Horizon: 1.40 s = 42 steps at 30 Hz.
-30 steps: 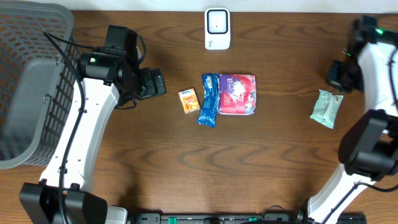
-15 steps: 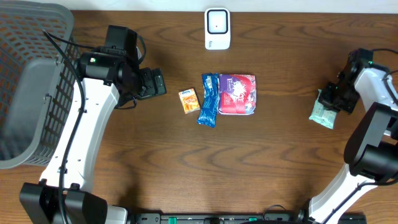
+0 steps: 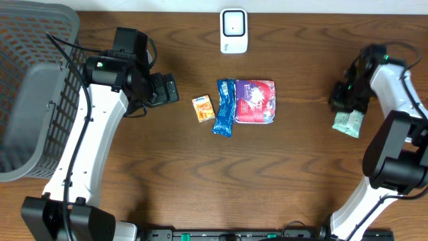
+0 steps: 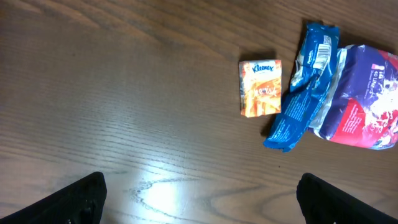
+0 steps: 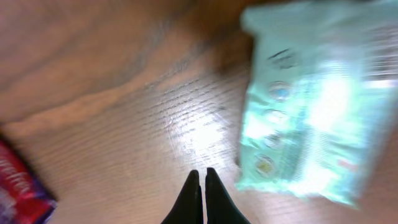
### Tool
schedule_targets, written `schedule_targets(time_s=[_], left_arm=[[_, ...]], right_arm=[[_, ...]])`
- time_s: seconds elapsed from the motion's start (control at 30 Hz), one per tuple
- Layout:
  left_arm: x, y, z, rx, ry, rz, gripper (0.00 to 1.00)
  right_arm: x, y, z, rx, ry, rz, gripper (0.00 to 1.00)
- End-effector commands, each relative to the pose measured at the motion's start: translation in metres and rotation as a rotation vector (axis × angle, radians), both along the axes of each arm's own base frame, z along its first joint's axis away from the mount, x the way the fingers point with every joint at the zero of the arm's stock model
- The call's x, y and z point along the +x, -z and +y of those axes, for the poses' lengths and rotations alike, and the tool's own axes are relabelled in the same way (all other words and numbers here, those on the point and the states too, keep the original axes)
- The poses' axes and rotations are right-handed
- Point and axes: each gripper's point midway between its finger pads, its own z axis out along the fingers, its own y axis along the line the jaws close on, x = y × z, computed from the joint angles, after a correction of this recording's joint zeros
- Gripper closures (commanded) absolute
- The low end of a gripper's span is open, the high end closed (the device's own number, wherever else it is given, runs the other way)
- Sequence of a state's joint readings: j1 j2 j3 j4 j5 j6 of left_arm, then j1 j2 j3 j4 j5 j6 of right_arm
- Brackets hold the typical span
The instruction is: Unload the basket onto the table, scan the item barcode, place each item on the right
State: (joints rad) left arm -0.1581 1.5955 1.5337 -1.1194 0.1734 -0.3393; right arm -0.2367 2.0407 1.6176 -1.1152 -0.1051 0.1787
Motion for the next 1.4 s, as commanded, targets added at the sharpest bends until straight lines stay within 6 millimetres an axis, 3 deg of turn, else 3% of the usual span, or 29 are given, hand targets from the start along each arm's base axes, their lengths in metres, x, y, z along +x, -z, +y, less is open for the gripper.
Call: schedule_targets(time_s=[0.0,0.1,0.23,0.57,0.73,0.87,1.13,1.37], left_arm=[[0.001,0.000,0.003,0.011,-0.002,-0.001,0.02],[0.001,0.000,0.003,0.011,-0.002,-0.001,0.02],[0.001,0.000,0.003,0.011,-0.002,-0.001,0.02],[0.001,0.000,0.003,0.011,-0.002,-0.001,0.02],[0.001,0.000,0.003,0.011,-0.002,-0.001,0.02],[0.001,0.000,0.003,0.011,-0.002,-0.001,0.02],[0.001,0.000,0.003,0.011,-0.002,-0.001,0.02],[0.001,0.000,0.003,0.011,-0.002,-0.001,0.02]], right_arm=[[0.003,-0.029,-0.040,-0.179,0.094,0.000,0.99],[-0.007,-0.030,-0.060,-0.257,0.163,0.035,0.99],[-0.019,-0.011,-0.071,-0.259,0.189,0.071,0.99],[-0.048,0.036,-0.080,-0.244,0.242,0.123,0.99],[-0.041,0.053,-0.068,-0.177,0.232,0.074,0.99],[-0.016,0.061,-0.051,-0.067,0.102,-0.054,0.99],[0.020,0.045,-0.051,-0.086,0.018,-0.186,0.99],[0.034,-0.010,-0.052,-0.079,0.010,-0.176,0.99]])
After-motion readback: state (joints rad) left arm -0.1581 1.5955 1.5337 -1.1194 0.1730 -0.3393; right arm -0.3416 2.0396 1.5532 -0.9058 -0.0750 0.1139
